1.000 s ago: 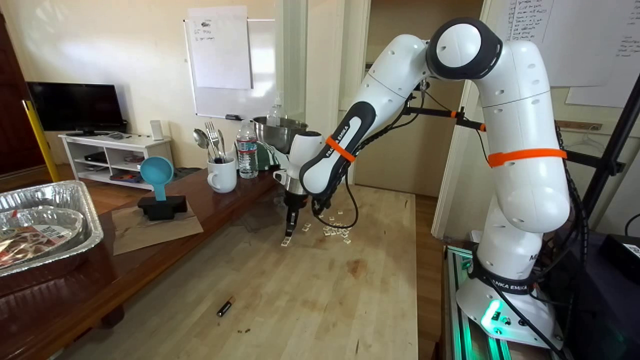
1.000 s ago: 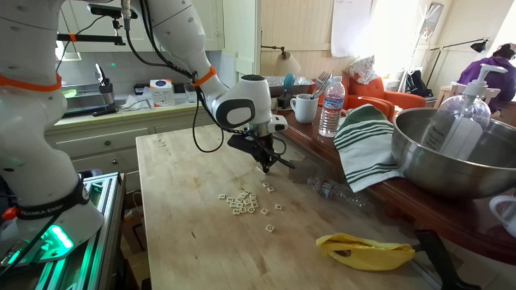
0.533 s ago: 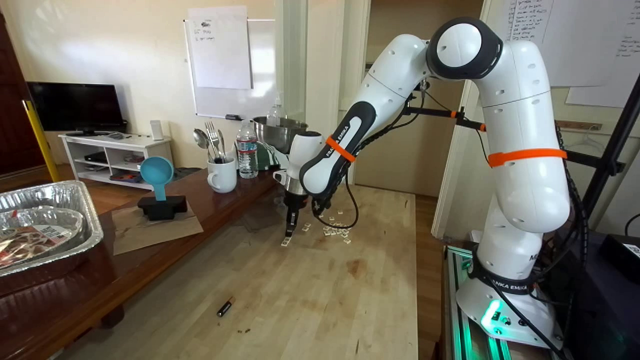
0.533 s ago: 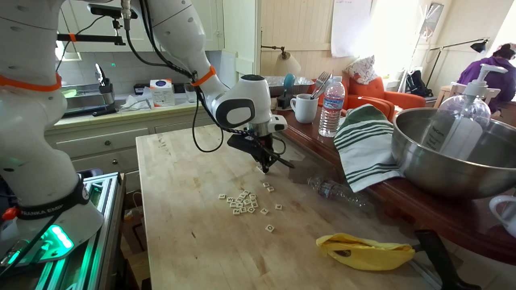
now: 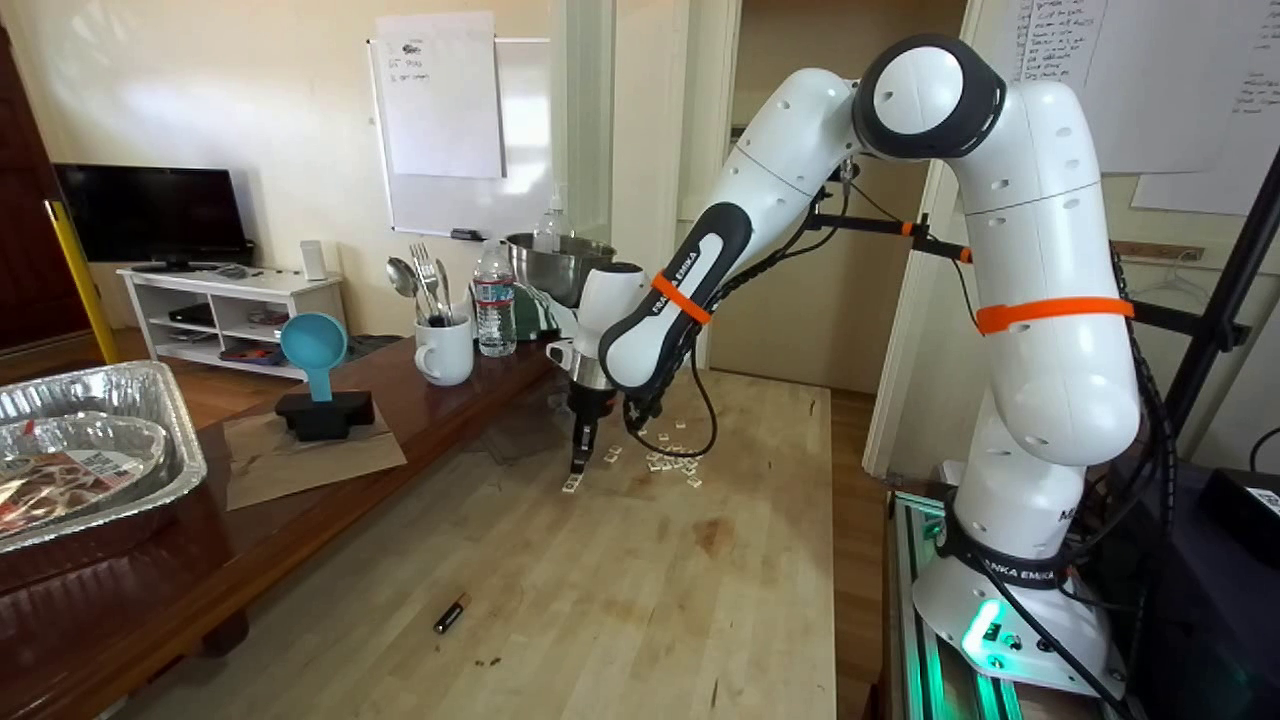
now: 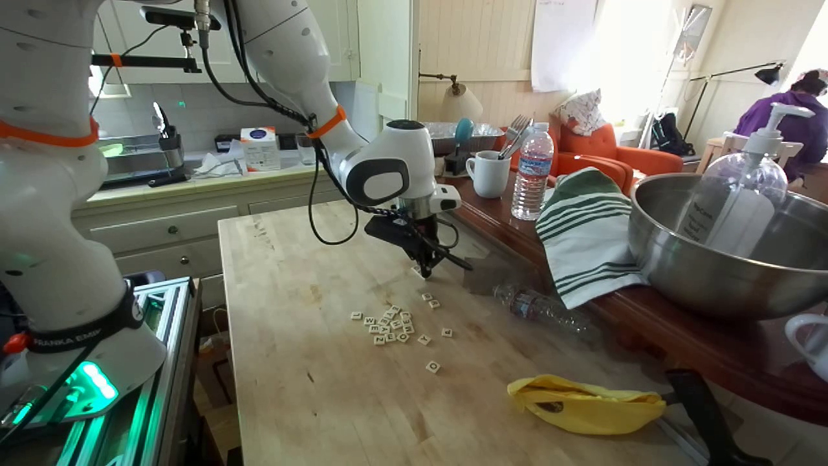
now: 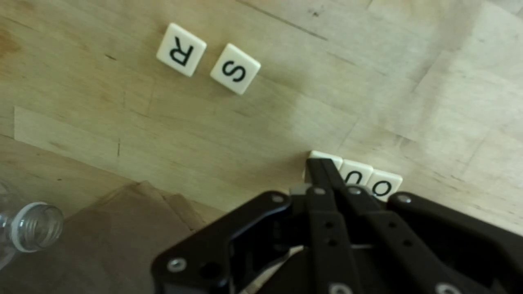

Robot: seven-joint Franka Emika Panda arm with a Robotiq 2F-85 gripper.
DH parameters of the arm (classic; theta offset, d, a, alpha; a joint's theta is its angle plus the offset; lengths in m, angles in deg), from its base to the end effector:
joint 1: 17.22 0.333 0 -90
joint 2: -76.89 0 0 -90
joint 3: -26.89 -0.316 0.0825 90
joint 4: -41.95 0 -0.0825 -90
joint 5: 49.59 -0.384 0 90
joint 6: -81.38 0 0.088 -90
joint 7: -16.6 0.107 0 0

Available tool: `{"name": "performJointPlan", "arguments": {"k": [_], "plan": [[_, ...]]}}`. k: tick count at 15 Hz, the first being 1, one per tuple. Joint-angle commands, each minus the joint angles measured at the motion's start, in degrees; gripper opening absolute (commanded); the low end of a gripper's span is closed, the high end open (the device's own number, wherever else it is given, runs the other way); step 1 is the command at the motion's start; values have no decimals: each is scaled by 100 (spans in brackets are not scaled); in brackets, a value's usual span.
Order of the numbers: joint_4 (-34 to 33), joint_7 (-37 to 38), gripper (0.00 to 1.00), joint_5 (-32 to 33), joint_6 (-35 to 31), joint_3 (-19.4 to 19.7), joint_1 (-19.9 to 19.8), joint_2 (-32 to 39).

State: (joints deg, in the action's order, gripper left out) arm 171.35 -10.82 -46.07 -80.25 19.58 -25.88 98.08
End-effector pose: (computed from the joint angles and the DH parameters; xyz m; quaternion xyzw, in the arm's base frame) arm 0.5587 -0.0096 0.2174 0.9644 0.2454 0.0976 0.0147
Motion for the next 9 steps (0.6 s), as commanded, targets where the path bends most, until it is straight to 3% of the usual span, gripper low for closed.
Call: {"name": "performJointPlan", "arguments": {"k": [1, 9], "plan": [[163, -73, 0, -66, 145, -62, -52, -17], [232, -121, 0, -176, 101, -132, -121, -108]]}}
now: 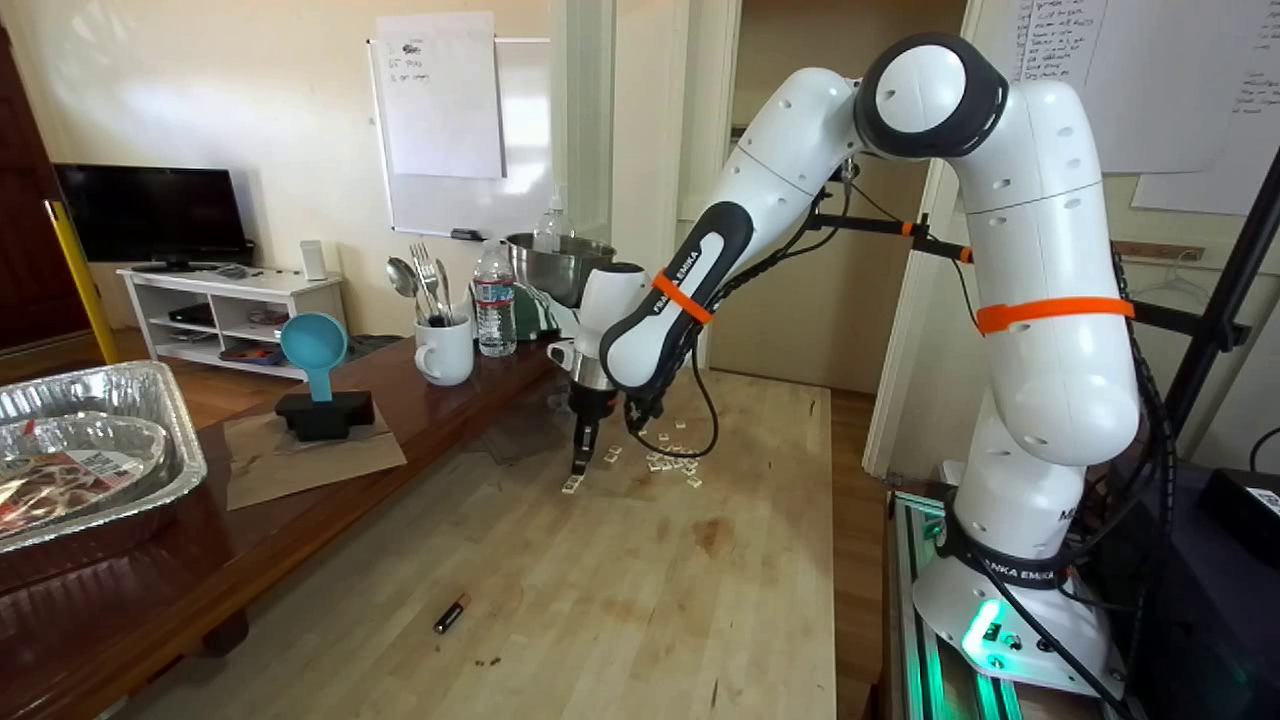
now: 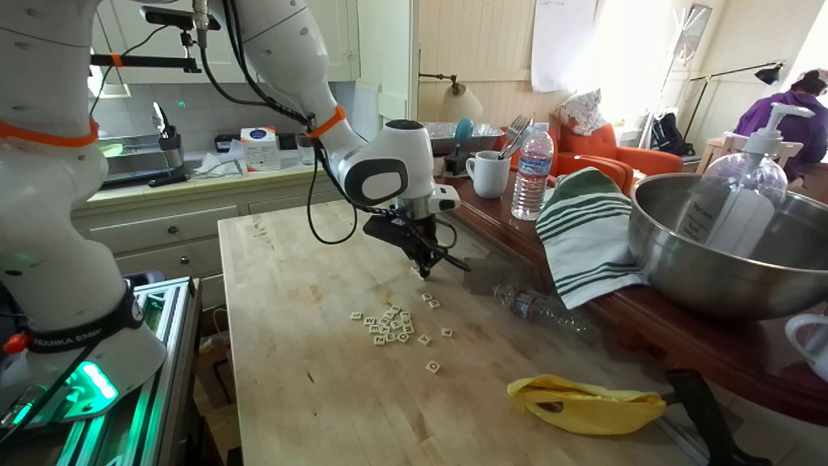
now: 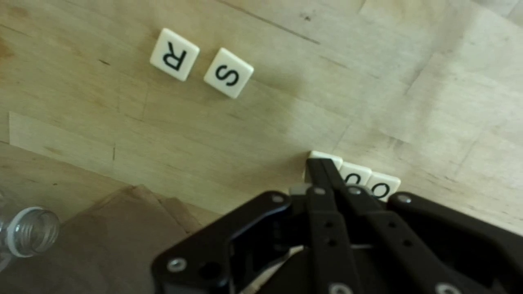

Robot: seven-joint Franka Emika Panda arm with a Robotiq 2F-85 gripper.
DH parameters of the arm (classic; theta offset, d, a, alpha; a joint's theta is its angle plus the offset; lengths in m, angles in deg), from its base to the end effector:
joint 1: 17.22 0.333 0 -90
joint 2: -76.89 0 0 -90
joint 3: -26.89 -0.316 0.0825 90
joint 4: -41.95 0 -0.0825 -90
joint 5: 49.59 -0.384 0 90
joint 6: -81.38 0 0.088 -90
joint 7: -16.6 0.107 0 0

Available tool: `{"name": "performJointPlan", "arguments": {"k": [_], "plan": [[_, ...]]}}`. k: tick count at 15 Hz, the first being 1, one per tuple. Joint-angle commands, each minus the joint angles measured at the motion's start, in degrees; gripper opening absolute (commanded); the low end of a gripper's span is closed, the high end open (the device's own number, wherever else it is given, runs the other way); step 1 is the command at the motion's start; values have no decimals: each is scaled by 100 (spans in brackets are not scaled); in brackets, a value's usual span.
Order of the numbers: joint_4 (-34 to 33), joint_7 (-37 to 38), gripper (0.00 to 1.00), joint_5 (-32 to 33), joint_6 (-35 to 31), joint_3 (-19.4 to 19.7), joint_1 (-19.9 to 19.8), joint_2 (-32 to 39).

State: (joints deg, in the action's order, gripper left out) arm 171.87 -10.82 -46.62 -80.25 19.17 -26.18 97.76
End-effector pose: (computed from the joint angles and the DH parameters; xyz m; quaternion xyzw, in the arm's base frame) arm 0.5559 -0.0088 0.2173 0.9654 0.2420 0.0967 0.0114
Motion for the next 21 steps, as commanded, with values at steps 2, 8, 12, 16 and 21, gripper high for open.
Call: {"name": "performJointPlan", "arguments": {"k": [2, 8, 12, 16, 21], "plan": [[203, -126, 0, -142, 87, -95, -98, -97], [240, -127, 0, -183, 36, -98, -105, -137], [245, -81, 0, -163, -34, -74, -68, -141], [255, -117, 0, -196, -83, -117, -88, -153], [441, -28, 0, -170, -133, -79, -49, -361]]}}
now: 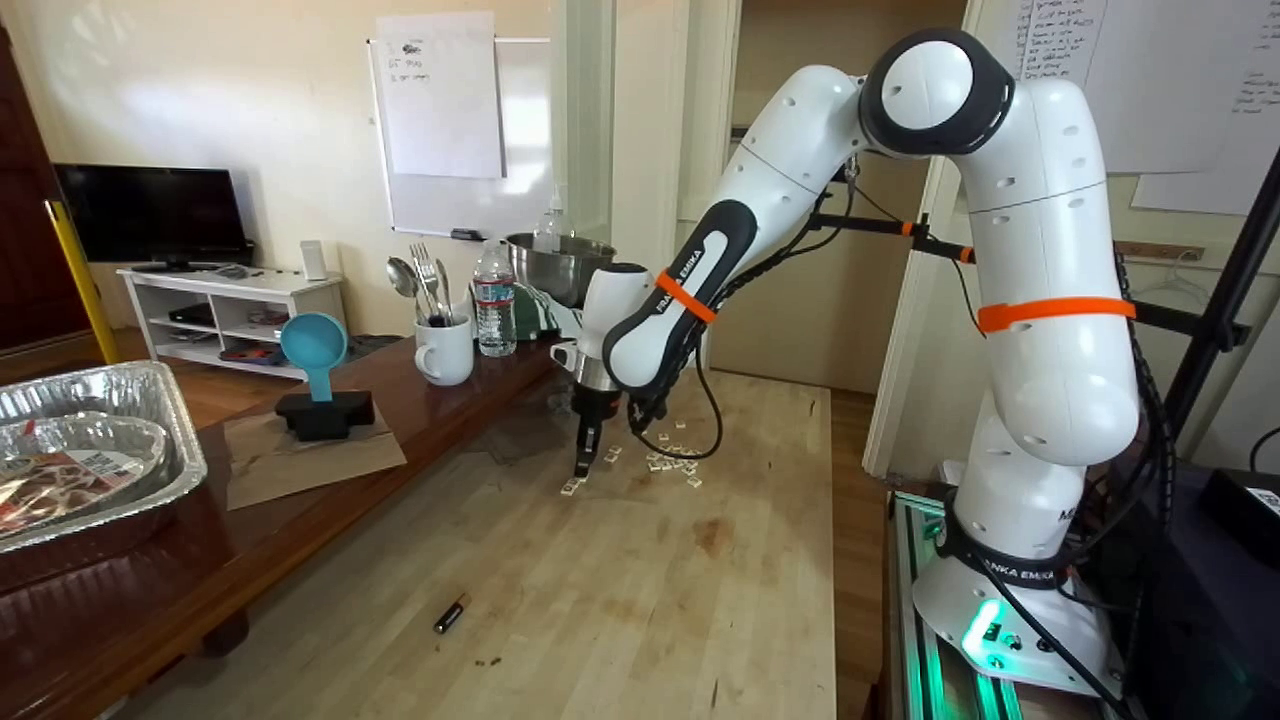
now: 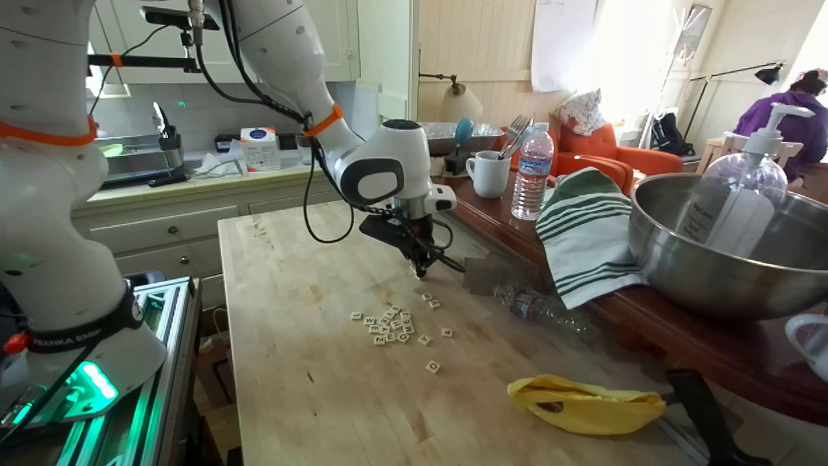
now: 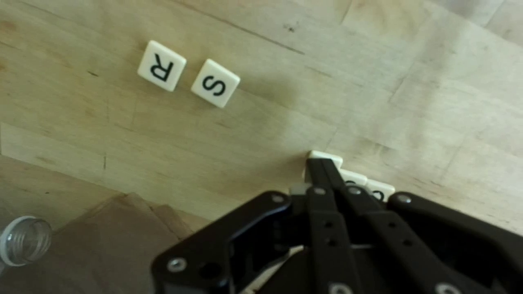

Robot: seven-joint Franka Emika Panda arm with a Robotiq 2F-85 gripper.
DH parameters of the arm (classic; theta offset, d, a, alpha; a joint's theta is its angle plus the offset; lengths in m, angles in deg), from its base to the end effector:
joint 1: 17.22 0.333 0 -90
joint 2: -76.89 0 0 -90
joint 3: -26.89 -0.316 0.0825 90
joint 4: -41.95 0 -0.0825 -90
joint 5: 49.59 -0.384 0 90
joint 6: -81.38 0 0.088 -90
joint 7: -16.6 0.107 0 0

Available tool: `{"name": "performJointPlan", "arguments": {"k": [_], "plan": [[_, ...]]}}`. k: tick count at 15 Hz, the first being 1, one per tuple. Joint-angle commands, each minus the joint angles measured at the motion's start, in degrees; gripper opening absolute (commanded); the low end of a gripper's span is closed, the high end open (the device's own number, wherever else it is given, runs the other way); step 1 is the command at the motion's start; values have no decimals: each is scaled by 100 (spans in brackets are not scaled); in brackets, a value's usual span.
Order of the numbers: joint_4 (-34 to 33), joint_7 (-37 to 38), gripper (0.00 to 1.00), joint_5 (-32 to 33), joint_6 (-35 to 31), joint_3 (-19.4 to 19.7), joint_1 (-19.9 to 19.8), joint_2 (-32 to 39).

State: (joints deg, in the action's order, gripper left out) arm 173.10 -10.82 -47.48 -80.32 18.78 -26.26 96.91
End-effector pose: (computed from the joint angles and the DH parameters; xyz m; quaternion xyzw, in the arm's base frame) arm 0.5496 -0.0062 0.2179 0.9665 0.2382 0.0949 0.0072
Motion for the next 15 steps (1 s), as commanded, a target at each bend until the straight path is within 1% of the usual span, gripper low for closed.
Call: {"name": "performJointPlan", "arguments": {"k": [1, 4, 7, 12, 15], "plan": [[372, -40, 0, -103, -170, -47, -51, -334], [520, -39, 0, -131, -252, -28, -46, -506], [656, 12, 0, -192, -117, 40, -33, -682], [863, 297, 0, -51, -15, 443, 26, -753], [999, 443, 0, -56, 31, 618, 27, -752]]}}
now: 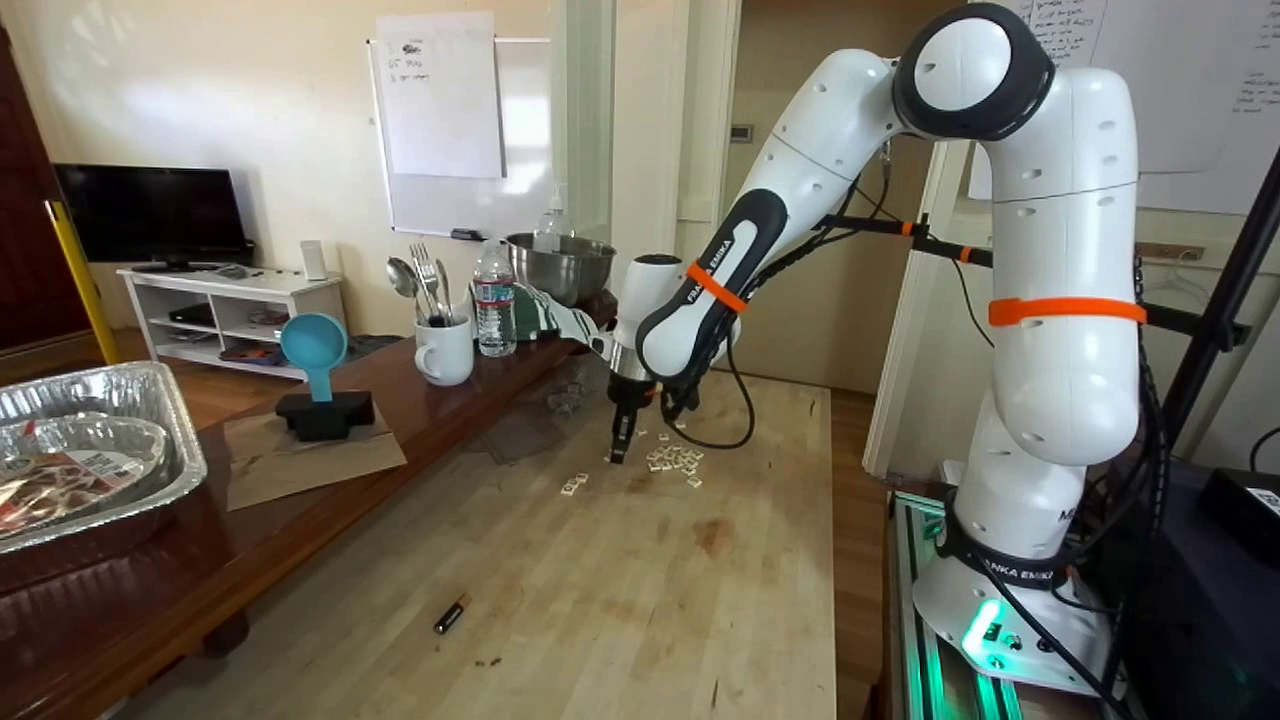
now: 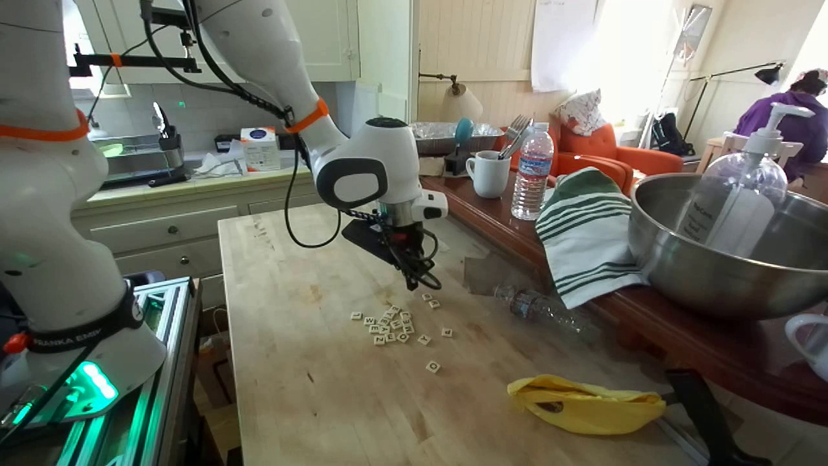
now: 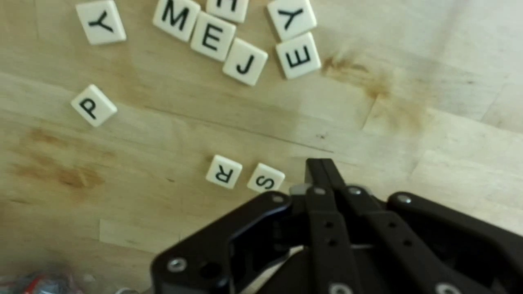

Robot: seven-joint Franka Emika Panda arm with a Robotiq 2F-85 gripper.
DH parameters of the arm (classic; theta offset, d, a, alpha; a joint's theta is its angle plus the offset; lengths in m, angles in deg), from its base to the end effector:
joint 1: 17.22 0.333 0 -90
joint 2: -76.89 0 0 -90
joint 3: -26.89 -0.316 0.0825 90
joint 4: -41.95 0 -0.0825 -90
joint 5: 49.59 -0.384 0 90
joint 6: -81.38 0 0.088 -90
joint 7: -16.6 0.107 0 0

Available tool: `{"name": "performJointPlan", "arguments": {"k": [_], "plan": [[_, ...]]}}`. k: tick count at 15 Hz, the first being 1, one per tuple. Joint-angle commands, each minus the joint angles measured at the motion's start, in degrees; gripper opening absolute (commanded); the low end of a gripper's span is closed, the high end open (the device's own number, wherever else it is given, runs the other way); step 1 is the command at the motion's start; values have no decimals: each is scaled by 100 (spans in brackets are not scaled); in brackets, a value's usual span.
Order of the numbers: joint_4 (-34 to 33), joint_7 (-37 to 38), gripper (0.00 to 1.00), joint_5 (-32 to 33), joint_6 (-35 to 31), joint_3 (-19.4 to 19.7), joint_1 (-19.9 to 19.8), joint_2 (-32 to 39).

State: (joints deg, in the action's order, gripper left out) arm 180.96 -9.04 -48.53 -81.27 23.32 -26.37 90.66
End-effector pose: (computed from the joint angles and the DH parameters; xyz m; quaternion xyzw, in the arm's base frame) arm 0.5072 -0.0479 0.2265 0.9798 0.1804 0.0841 0.0196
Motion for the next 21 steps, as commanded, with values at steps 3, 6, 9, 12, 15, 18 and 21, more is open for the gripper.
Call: {"name": "performJointPlan", "arguments": {"k": [3, 6, 9, 12, 15, 18, 21], "plan": [[355, 371, 0, -10, 144, 253, 19, -153], [457, 452, 0, -67, 112, 272, 4, -214], [525, 520, 0, -118, 93, 279, -9, -276], [651, 590, 0, -155, 55, 310, 1, -412], [743, 599, 0, -291, -23, 316, -24, -534], [788, 693, 0, -286, 64, 412, 20, -626], [789, 755, 0, -308, 68, 460, 23, -595]]}}
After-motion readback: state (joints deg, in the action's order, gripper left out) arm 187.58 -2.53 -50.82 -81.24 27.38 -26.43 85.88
